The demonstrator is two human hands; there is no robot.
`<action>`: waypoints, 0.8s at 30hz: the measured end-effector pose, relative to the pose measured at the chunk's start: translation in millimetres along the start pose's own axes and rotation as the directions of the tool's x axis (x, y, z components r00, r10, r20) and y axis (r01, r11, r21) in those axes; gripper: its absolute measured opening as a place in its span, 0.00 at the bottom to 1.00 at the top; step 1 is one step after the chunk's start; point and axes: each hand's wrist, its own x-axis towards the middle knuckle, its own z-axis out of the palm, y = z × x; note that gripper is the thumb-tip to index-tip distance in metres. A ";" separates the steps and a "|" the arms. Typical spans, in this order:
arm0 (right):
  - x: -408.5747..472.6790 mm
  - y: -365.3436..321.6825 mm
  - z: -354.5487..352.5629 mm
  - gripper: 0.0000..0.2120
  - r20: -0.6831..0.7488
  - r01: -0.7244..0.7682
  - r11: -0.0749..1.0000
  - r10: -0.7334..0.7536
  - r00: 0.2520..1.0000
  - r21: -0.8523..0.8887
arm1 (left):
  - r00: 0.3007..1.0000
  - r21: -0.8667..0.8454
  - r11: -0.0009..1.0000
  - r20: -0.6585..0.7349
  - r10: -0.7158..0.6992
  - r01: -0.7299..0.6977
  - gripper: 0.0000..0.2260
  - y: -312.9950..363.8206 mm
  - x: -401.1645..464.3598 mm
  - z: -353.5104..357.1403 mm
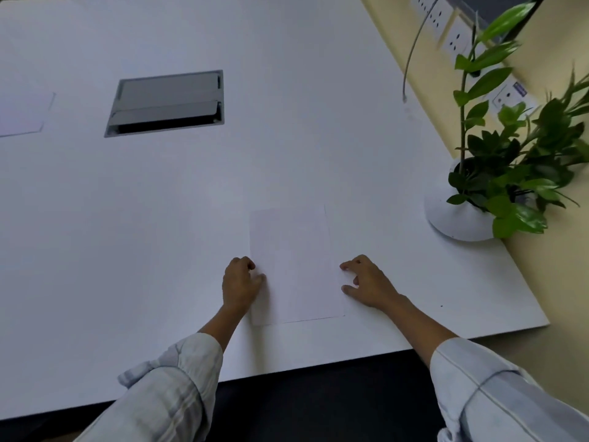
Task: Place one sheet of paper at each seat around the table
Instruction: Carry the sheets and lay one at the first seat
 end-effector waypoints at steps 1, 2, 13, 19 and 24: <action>0.1 -0.1 0.9 0.27 -0.006 0.017 0.998 -0.017 1.000 -0.068 | 0.999 0.094 0.995 0.001 0.042 -0.042 0.16 -1.2 -1.9 -0.2; 0.3 -0.6 2.2 0.28 -0.016 0.034 0.991 -0.037 0.999 -0.129 | 0.996 0.172 0.981 0.004 0.088 -0.088 0.20 -2.1 -3.8 -0.8; -12.8 -19.0 30.5 0.34 0.118 0.101 0.870 -0.050 0.992 -0.482 | 0.938 0.404 0.849 0.206 0.277 -0.340 0.36 -14.5 -23.2 5.2; -23.5 -20.5 19.8 0.37 0.126 0.014 0.892 0.049 0.991 -0.452 | 0.944 0.461 0.824 0.195 0.267 -0.328 0.36 -5.9 -28.1 16.0; -40.8 -24.6 7.1 0.38 0.141 -0.038 0.875 0.120 0.983 -0.483 | 0.945 0.479 0.815 0.190 0.268 -0.327 0.35 -5.0 -28.8 19.1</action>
